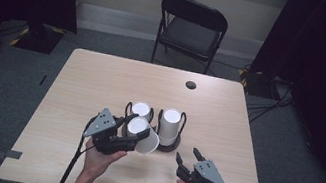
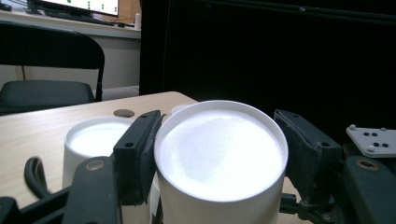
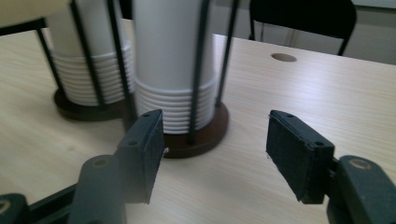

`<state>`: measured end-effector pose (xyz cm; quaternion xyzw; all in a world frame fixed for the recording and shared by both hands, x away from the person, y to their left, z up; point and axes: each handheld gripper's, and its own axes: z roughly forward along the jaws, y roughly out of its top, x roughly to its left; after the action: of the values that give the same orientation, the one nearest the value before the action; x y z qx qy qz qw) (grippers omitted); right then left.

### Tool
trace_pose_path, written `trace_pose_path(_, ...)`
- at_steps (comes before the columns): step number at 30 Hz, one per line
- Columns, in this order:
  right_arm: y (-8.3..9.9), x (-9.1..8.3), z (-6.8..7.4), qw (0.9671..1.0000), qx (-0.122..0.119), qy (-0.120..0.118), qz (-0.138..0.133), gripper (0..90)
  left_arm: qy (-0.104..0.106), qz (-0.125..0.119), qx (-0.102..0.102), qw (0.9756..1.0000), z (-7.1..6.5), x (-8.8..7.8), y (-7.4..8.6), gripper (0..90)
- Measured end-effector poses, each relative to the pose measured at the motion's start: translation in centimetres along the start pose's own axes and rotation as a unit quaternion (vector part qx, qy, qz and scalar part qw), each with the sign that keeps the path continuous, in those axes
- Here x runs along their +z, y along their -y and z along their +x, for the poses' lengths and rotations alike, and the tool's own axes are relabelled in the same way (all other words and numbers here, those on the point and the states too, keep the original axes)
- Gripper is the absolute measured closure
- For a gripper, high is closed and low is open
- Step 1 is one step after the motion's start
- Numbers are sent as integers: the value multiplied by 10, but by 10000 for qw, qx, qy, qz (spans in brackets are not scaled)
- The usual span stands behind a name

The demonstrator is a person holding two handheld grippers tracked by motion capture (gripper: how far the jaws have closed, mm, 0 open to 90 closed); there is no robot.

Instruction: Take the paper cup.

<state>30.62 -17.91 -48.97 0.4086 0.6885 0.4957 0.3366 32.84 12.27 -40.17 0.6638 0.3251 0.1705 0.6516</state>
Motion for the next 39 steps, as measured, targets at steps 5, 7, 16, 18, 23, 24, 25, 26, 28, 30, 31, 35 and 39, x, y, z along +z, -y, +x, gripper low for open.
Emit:
trace_pose_path(5,-2,2,15,9992,-96,-387,-90,439,12,-24,-179,9998,2,-4,7,345)
trace_pose_path(7,-3,4,20,9980,-117,-596,-166,460,-10,9,-266,9996,4,-4,10,346)
trace_pose_path(16,-7,8,36,9940,-390,-966,-338,517,28,163,-517,9985,6,-2,14,345)
trace_pose_path(18,-7,8,40,9931,-454,-1004,-391,530,64,202,-593,9980,5,-1,15,345)
trace_pose_path(23,-7,8,43,9910,-556,-1078,-573,550,135,220,-799,9965,5,-2,16,345)
trace_pose_path(24,-7,7,45,9896,-581,-1124,-690,559,165,237,-898,9955,5,-3,16,345)
trace_pose_path(25,-7,7,45,9896,-581,-1124,-690,559,165,237,-898,9955,5,-3,16,345)
trace_pose_path(26,-8,6,45,9883,-618,-1147,-795,560,198,250,-956,9949,5,-4,16,345)
trace_pose_path(28,-8,6,46,9873,-596,-1181,-874,557,183,242,-996,9946,4,-5,16,345)
trace_pose_path(30,-7,6,47,9864,-599,-1204,-944,535,196,250,-1111,9933,3,-7,17,345)
trace_pose_path(31,-7,6,47,9864,-599,-1204,-944,535,196,250,-1111,9933,3,-7,17,345)
trace_pose_path(35,-6,8,51,9818,-819,-1289,-1132,553,274,214,-1372,9899,4,-10,19,345)
trace_pose_path(39,-6,8,54,9778,-856,-1362,-1342,601,375,264,-1565,9866,4,-8,23,345)
